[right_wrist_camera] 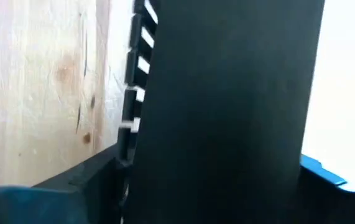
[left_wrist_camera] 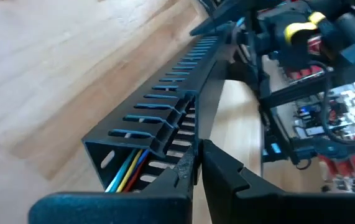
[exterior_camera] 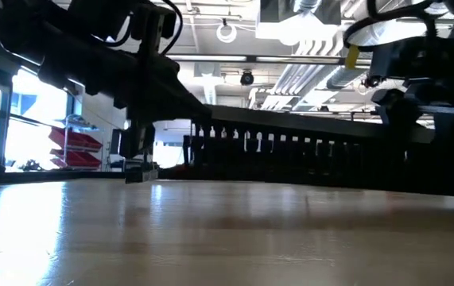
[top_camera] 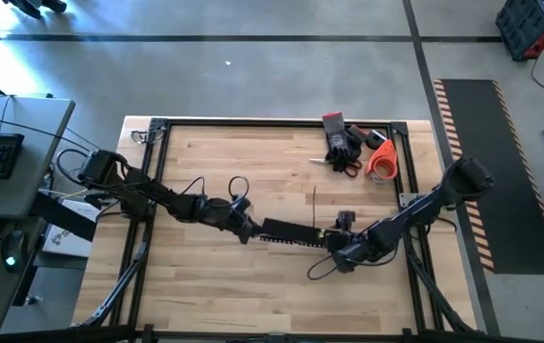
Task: Ziptie cables
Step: Close the black cable duct with the black cable duct cover
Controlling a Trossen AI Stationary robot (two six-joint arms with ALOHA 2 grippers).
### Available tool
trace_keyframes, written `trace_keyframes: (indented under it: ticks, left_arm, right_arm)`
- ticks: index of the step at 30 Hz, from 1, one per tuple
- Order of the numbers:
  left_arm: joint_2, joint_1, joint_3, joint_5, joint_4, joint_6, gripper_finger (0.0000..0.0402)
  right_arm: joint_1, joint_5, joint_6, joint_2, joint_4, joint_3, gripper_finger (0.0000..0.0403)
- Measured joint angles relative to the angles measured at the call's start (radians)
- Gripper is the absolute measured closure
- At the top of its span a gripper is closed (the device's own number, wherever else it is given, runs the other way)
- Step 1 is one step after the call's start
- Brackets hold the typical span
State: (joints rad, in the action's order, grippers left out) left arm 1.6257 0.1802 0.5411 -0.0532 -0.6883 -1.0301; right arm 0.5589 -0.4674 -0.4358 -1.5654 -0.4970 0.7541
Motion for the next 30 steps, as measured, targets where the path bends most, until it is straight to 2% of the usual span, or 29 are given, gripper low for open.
trace_keyframes:
  ticks: [6,15,23,28,30]
  left_arm:
    - [0.000,0.026,-0.001,0.002,-0.082,-0.016,0.0401]
    - [0.001,0.094,-0.002,-0.033,-0.116,-0.080,0.0401]
    - [0.021,0.173,0.000,-0.164,-0.127,-0.128,0.0401]
    - [0.021,0.166,-0.001,-0.165,-0.138,-0.120,0.0401]
    - [0.021,0.155,-0.001,-0.152,-0.162,-0.107,0.0401]
  right_arm:
    - [-0.043,0.065,-0.039,0.002,-0.001,0.000,0.0186]
    - [-0.063,0.095,-0.018,0.002,0.012,0.000,0.0186]
    - [-0.090,0.120,0.010,0.000,0.027,-0.001,0.0194]
    - [-0.095,0.126,0.031,0.000,0.038,-0.002,0.0192]
    - [-0.094,0.126,0.046,0.000,0.039,-0.002,0.0172]
